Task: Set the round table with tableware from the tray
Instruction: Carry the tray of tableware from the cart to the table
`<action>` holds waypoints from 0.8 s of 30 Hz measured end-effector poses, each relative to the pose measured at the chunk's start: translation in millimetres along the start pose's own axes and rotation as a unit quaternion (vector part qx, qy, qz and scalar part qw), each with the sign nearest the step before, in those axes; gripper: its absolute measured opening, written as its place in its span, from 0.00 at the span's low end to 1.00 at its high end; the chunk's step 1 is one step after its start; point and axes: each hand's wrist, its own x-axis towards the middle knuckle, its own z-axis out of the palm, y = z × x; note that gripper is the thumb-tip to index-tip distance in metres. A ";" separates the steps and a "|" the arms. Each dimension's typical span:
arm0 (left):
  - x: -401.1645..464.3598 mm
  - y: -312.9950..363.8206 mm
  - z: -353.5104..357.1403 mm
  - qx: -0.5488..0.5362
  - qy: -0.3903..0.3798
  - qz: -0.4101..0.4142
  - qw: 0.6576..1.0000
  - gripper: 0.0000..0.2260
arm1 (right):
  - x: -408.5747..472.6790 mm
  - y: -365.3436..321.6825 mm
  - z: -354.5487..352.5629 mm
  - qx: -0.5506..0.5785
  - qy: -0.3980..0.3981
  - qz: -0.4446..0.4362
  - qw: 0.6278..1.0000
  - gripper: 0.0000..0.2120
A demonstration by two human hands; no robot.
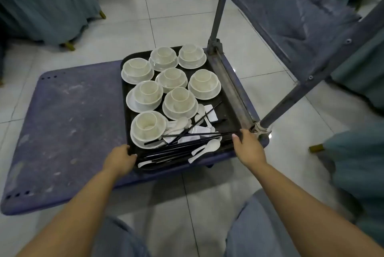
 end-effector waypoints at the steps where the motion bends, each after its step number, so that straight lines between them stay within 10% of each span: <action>1: 0.7 0.3 3.0 -0.016 0.002 -0.011 1.000 0.18 | 0.8 3.6 1.4 0.029 0.003 0.026 0.999 0.19; 15: 16.3 5.2 22.0 -0.117 0.053 -0.115 0.985 0.23 | 3.2 9.1 28.1 0.332 -0.129 0.209 0.911 0.07; 24: 17.3 -10.6 15.9 -0.201 -0.048 -0.139 0.968 0.02 | -0.7 14.5 40.6 0.487 -0.125 0.243 0.830 0.06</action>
